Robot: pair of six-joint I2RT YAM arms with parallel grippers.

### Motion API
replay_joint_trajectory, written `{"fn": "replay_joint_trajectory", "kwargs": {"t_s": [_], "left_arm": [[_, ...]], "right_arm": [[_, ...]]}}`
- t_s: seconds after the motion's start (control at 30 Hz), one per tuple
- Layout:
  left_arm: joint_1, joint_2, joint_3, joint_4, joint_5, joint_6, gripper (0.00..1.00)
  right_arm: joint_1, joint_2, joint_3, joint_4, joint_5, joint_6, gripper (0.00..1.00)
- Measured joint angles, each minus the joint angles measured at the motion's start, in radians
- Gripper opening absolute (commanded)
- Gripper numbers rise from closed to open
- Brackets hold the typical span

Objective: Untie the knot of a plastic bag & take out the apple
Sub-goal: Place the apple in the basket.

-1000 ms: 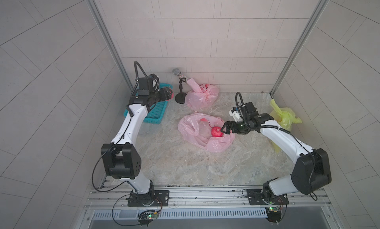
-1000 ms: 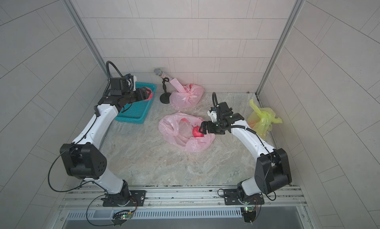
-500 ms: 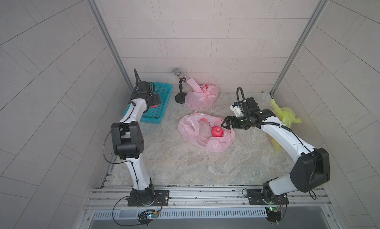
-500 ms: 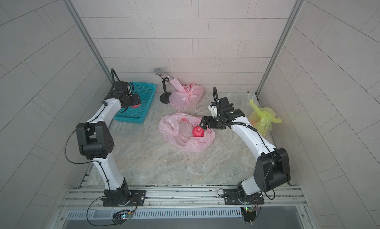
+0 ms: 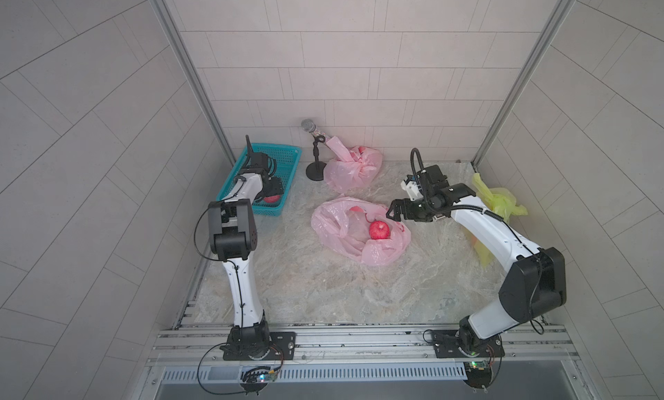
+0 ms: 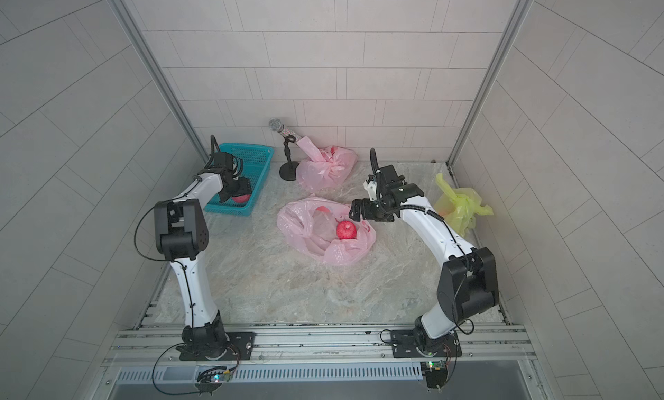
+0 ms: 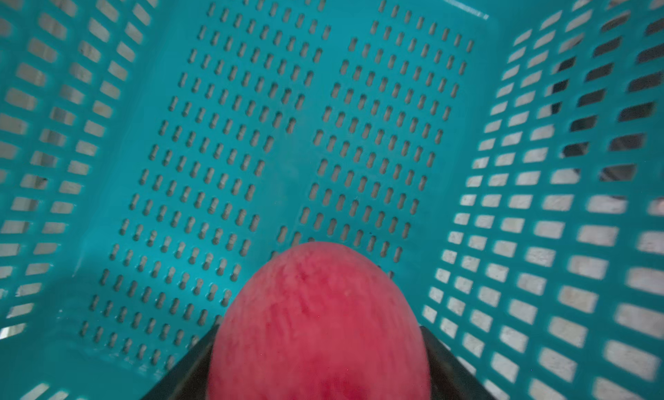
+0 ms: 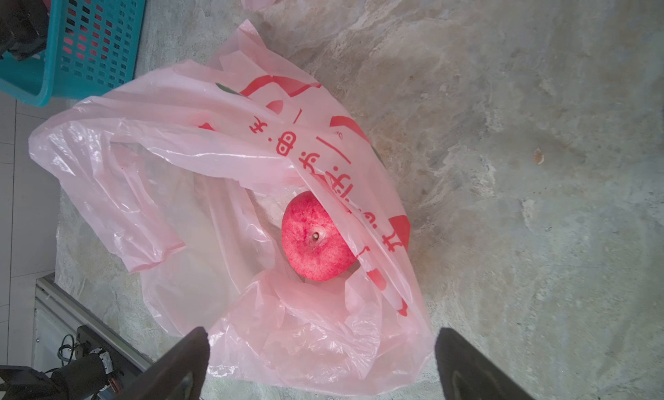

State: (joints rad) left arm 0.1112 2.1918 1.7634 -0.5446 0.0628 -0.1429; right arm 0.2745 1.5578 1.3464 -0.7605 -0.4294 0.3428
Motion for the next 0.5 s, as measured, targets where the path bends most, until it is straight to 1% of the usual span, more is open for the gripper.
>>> {"fn": "replay_joint_trajectory", "kwargs": {"t_s": [0.23, 0.33, 0.43, 0.5], "left_arm": [[0.0, 0.017, 0.003, -0.018, 0.011, 0.011, 0.49], [0.0, 0.017, -0.002, -0.014, 0.015, 0.014, 0.58], [0.0, 0.016, -0.008, -0.006, 0.017, 0.014, 0.64], [0.0, 0.012, -0.016, 0.003, 0.018, 0.014, 0.69]], "right_arm": [[0.0, 0.015, 0.006, 0.0, 0.0, 0.006, 1.0], [0.0, 0.018, 0.008, 0.0, 0.0, 0.006, 1.0], [0.0, 0.019, 0.009, 0.0, 0.0, 0.007, 1.0], [0.0, 0.019, 0.01, 0.0, 0.0, 0.008, 1.0]]}}
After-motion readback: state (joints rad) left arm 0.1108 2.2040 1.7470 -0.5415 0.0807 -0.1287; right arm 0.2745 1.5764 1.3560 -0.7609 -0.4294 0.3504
